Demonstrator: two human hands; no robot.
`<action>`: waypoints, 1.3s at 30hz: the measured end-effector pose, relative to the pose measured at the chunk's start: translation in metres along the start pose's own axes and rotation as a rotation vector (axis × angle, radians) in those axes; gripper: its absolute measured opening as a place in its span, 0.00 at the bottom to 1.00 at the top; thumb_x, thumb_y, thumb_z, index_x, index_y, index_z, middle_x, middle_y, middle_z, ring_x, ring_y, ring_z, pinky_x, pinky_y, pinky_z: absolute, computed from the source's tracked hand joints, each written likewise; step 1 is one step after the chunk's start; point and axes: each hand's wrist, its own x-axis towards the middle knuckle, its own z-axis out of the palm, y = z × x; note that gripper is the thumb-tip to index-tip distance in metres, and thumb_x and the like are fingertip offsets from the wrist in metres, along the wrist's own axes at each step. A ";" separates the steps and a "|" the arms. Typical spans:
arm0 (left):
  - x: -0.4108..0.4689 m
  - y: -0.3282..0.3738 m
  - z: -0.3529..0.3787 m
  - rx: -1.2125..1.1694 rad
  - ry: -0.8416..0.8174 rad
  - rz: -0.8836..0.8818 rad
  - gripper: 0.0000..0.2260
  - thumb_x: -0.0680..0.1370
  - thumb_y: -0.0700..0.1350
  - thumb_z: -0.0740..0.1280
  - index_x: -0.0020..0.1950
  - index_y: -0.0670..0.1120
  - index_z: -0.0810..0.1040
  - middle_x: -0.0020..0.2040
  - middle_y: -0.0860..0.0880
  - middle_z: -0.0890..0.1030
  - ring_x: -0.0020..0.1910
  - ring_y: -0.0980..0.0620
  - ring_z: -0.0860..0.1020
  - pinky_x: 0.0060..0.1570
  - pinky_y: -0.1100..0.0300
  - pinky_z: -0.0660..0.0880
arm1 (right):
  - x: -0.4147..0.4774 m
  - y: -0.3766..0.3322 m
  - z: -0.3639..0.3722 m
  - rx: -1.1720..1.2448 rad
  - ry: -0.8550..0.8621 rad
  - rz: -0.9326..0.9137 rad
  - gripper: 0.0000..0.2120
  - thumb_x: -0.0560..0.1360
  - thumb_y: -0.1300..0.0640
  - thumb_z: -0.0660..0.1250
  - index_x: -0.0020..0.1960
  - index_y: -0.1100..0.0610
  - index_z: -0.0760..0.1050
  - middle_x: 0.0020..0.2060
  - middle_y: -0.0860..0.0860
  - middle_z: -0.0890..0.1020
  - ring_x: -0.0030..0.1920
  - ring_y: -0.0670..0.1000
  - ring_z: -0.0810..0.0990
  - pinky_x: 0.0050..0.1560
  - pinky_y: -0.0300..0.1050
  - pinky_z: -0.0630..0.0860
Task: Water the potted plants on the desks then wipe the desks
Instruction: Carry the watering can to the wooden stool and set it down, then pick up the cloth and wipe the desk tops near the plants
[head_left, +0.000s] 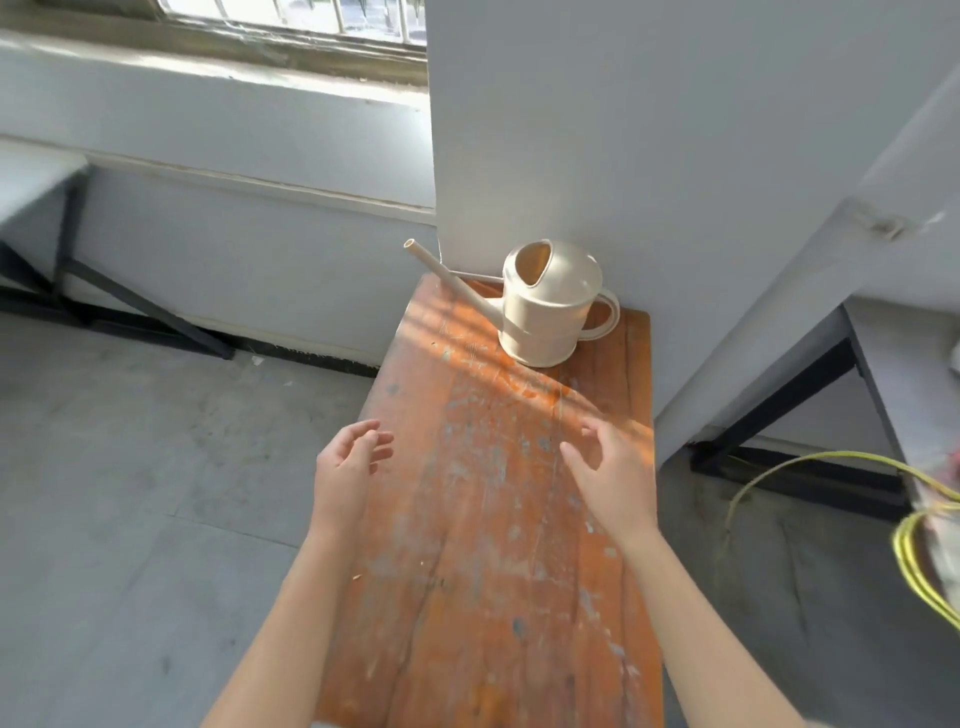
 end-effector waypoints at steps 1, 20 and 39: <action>-0.020 -0.010 -0.008 0.011 -0.003 -0.004 0.09 0.79 0.38 0.57 0.51 0.43 0.76 0.43 0.47 0.80 0.42 0.50 0.78 0.43 0.59 0.72 | -0.019 0.003 0.005 -0.015 -0.030 -0.011 0.18 0.75 0.52 0.62 0.64 0.55 0.69 0.61 0.51 0.75 0.63 0.51 0.70 0.62 0.43 0.65; -0.288 -0.155 -0.173 -0.036 0.396 -0.279 0.07 0.78 0.39 0.60 0.48 0.46 0.76 0.41 0.50 0.80 0.41 0.52 0.78 0.41 0.65 0.70 | -0.264 -0.028 0.118 -0.126 -0.555 -0.633 0.18 0.72 0.53 0.68 0.60 0.58 0.74 0.56 0.54 0.79 0.60 0.54 0.74 0.61 0.49 0.70; -0.375 -0.241 -0.462 -0.318 0.913 -0.400 0.07 0.79 0.39 0.58 0.46 0.41 0.75 0.39 0.46 0.78 0.37 0.49 0.76 0.40 0.62 0.69 | -0.419 -0.154 0.293 -0.253 -0.806 -0.628 0.20 0.75 0.53 0.64 0.65 0.57 0.68 0.62 0.52 0.74 0.65 0.51 0.68 0.63 0.40 0.63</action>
